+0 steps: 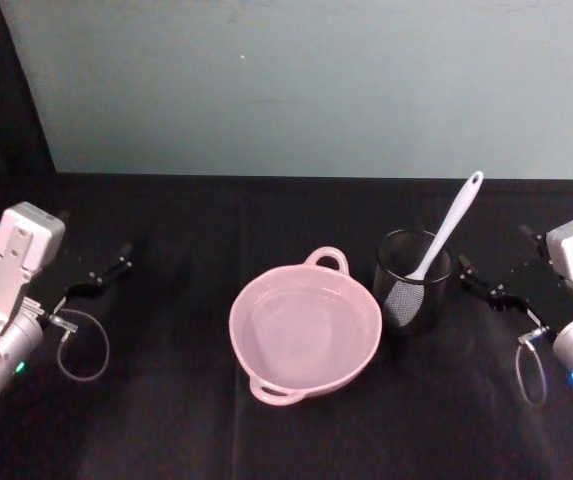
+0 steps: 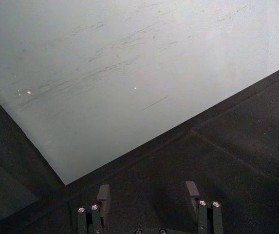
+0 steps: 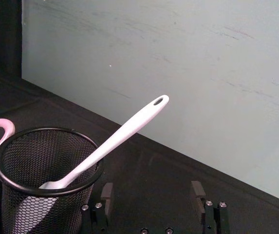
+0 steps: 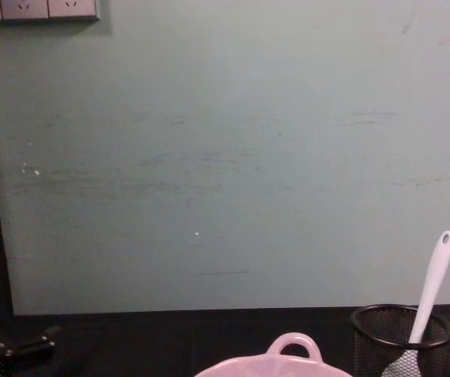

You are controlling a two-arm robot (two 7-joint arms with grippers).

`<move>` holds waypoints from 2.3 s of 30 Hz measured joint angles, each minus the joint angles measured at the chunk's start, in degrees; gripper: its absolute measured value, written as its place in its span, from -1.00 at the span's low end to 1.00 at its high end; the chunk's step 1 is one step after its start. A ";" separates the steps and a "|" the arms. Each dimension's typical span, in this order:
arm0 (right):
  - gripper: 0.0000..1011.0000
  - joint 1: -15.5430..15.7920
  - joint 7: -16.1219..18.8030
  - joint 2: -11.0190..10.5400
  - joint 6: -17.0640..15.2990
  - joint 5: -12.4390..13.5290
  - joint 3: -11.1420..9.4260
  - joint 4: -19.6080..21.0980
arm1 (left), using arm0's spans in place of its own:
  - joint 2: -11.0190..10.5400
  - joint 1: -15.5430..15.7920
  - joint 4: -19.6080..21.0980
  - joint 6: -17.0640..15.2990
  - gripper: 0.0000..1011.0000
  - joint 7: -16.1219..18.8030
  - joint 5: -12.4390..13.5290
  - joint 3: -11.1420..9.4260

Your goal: Use the one hand to pick up the spoon and stir the clear water in the bowl.

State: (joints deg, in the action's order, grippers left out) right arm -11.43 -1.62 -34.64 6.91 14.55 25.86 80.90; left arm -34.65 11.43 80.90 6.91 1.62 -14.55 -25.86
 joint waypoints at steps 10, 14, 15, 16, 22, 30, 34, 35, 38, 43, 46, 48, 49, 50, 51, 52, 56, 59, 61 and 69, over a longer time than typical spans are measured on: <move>0.98 0.00 0.00 0.00 0.00 0.00 0.00 0.00 | 0.00 0.00 0.00 0.00 0.99 0.00 0.00 0.00; 0.98 0.00 0.00 0.00 0.00 0.00 0.00 0.00 | 0.00 0.00 0.00 0.00 0.99 0.00 0.00 0.00; 0.98 0.00 0.00 0.00 0.00 0.00 0.00 0.00 | 0.00 0.00 0.00 0.00 0.99 0.00 0.00 0.00; 0.98 0.00 0.00 0.00 0.00 0.00 0.00 0.00 | 0.00 0.00 0.00 0.00 0.99 0.00 0.00 0.00; 0.98 0.00 0.00 0.00 0.00 0.00 0.00 0.00 | 0.00 0.00 0.00 0.00 0.99 0.00 0.00 0.00; 0.98 0.00 0.00 0.00 0.00 0.00 0.00 0.00 | 0.00 0.00 0.00 0.00 0.99 0.00 0.00 0.00; 0.98 0.00 0.00 0.00 0.00 0.00 0.00 0.00 | 0.00 0.00 0.00 0.00 0.99 0.00 0.00 0.00; 0.98 0.00 0.00 0.00 0.00 0.00 0.00 0.00 | 0.00 0.00 0.00 0.00 0.99 0.00 0.00 0.00; 0.98 0.00 0.00 0.00 0.00 0.00 0.00 0.00 | 0.00 0.00 0.00 0.00 0.99 0.00 0.00 0.00; 0.98 0.00 0.00 0.00 0.00 0.00 0.00 0.00 | 0.00 0.00 0.00 0.00 0.99 0.00 0.00 0.00; 0.98 1.33 -0.05 -0.11 0.07 0.05 -1.21 1.56 | 0.00 0.00 0.00 0.00 0.99 0.00 0.00 0.00; 0.98 2.22 -0.08 -0.11 0.15 0.75 -2.03 2.33 | 0.00 0.00 0.00 0.00 0.99 0.00 0.00 0.00; 0.98 3.16 -0.11 -0.14 0.20 1.67 -2.98 3.35 | 0.00 0.00 0.00 0.00 0.99 0.00 0.00 0.00; 0.98 3.78 -0.11 -0.16 0.20 2.29 -3.52 3.90 | 0.00 0.00 0.00 0.00 0.99 0.00 0.00 0.00; 0.98 4.23 -0.10 -0.17 0.19 2.82 -3.95 4.29 | 0.00 0.00 0.00 0.00 0.99 0.00 0.00 0.00; 0.98 5.54 0.01 -0.17 0.14 4.65 -5.26 5.52 | 0.00 0.00 0.00 0.00 0.99 0.00 0.00 0.00; 0.98 8.42 2.13 0.19 -0.28 11.25 -8.97 8.26 | 0.00 0.00 0.00 0.00 0.99 0.00 0.00 0.00; 0.98 9.67 4.99 1.19 -0.69 17.41 -11.83 9.22 | 0.00 0.00 0.00 0.00 0.99 0.00 0.00 0.00; 0.98 9.88 8.24 2.59 -1.21 22.83 -13.81 9.11 | 0.00 0.00 0.00 0.00 0.99 0.00 0.00 0.00; 0.98 7.24 16.07 7.29 -5.93 35.37 -17.04 5.30 | 0.00 0.00 0.00 0.00 0.99 0.00 0.00 0.00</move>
State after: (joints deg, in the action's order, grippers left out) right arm -4.19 14.45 -27.36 0.98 49.92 8.83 86.19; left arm -34.65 11.43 80.90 6.91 1.62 -14.55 -25.86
